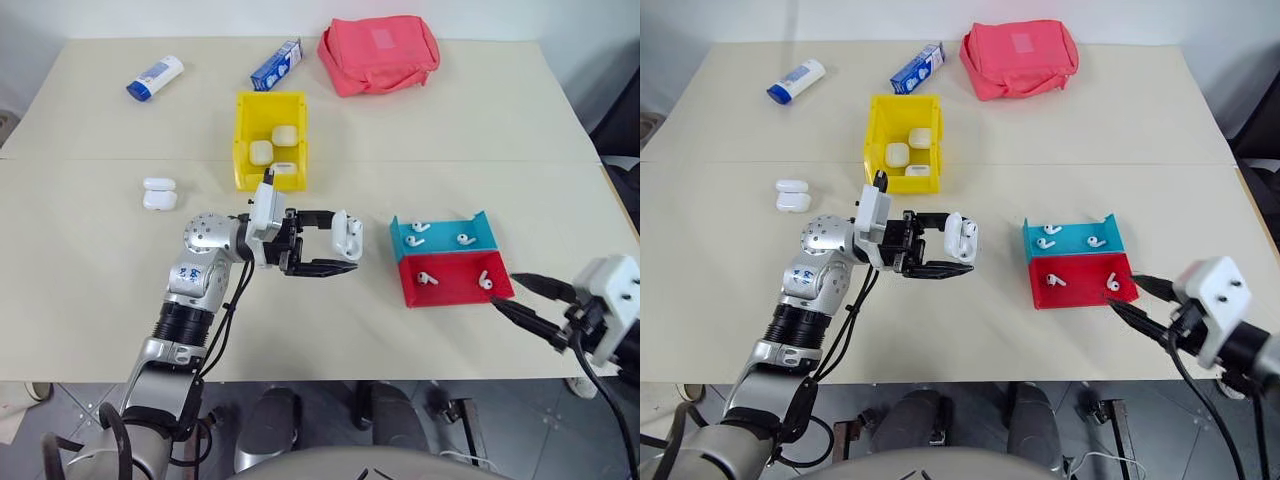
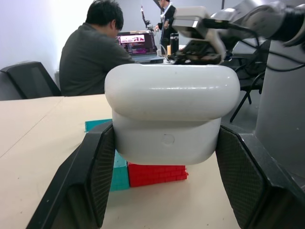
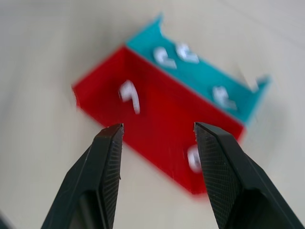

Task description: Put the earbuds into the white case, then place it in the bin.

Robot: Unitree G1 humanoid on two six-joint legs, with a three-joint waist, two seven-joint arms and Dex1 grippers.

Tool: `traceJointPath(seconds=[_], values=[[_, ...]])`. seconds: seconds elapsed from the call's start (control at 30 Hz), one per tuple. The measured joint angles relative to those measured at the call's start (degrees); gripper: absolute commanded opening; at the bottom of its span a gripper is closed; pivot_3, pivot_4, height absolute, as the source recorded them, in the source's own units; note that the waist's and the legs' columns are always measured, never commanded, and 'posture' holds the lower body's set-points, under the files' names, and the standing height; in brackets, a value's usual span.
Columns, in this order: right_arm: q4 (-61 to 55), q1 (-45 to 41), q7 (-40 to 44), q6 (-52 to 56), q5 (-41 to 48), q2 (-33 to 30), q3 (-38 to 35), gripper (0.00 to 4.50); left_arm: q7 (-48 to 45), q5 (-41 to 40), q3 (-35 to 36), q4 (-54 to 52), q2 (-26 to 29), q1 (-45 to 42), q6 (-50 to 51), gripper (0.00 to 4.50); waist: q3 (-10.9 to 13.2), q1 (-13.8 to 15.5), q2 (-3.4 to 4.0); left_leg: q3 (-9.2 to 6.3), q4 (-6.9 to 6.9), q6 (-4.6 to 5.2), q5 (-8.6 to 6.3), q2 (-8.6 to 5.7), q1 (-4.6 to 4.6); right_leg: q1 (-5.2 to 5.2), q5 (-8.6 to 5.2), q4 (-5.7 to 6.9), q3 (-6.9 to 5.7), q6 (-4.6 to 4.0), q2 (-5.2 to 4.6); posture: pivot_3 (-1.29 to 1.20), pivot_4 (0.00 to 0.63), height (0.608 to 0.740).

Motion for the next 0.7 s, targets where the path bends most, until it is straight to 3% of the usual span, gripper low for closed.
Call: traceJointPath(seconds=[0.27,0.43,0.57,0.7], values=[[-1.9,1.2,-1.3,1.5,0.5,0.2,-2.9,2.44,-0.2,0.2,0.0,1.5,-0.3,-1.0,-0.9,2.78,0.0,-0.1,0.0,0.01,-0.03,0.0,-0.01,0.01,0.0,-0.02,-0.01,-0.02,0.0,-0.02,0.02,0.0,0.15,0.74],[-1.9,-4.2,-2.1,2.3,0.7,-2.1,-1.9,2.44,0.2,0.6,0.5,2.0,0.2,-1.0,-1.3,2.78,0.0,-0.1,0.0,0.01,-0.02,0.02,0.0,-0.01,0.0,-0.02,-0.04,-0.04,0.01,-0.08,0.0,0.0,0.15,0.74],[1.4,-14.1,-3.2,5.9,-1.7,-12.1,7.0,2.44,0.9,0.9,0.8,1.8,0.1,-0.6,-1.7,2.78,0.0,-0.4,0.0,0.02,-0.03,0.0,0.02,0.01,0.01,-0.04,-0.09,-0.04,0.01,-0.17,-0.02,0.0,0.15,0.74],[10.0,-26.8,-3.8,8.2,-5.5,-18.0,19.0,2.44,1.7,1.1,0.9,1.1,0.0,0.8,-2.2,2.78,0.0,-0.4,0.02,0.01,-0.04,-0.02,0.06,-0.03,-0.03,-0.09,-0.09,-0.05,-0.03,-0.16,-0.01,0.0,0.15,0.74]])
